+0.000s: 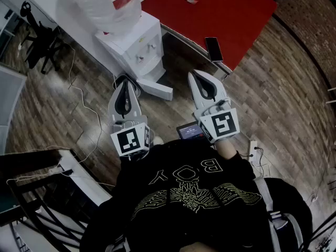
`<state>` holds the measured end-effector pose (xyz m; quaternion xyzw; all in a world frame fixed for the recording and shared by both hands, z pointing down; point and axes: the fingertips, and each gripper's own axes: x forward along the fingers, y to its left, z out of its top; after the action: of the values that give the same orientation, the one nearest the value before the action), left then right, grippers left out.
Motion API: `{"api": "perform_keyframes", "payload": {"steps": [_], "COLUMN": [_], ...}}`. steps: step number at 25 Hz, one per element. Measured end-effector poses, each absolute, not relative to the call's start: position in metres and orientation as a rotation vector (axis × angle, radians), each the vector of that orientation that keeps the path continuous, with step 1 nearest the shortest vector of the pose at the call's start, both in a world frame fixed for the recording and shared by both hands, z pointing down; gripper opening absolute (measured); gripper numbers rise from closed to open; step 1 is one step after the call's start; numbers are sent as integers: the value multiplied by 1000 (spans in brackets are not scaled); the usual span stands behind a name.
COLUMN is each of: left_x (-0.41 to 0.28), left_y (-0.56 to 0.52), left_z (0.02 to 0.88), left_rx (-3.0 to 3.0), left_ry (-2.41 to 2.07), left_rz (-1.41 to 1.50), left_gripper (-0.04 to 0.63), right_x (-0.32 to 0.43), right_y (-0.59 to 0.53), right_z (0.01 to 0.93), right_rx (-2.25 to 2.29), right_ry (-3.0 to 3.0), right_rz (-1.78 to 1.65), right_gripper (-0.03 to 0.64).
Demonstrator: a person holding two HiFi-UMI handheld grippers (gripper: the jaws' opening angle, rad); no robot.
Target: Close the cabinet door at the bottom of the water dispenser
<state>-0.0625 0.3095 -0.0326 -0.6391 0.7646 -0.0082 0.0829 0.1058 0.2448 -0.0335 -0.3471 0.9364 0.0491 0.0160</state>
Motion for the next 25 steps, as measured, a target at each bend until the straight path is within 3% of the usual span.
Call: {"api": "perform_keyframes", "payload": {"steps": [8, 25], "left_x": [-70, -132], "left_y": [304, 215], "left_z": [-25, -7], "left_rx": [-1837, -1940], "left_ry": [2334, 2311], "left_rz": [-42, -36], "left_gripper": [8, 8], "right_x": [108, 23], "right_y": [232, 168], "right_z": [-14, 5], "right_rx": [-1054, -1029], "right_ry": [2956, 3003], "right_rz": [137, 127], "right_gripper": [0, 0]}}
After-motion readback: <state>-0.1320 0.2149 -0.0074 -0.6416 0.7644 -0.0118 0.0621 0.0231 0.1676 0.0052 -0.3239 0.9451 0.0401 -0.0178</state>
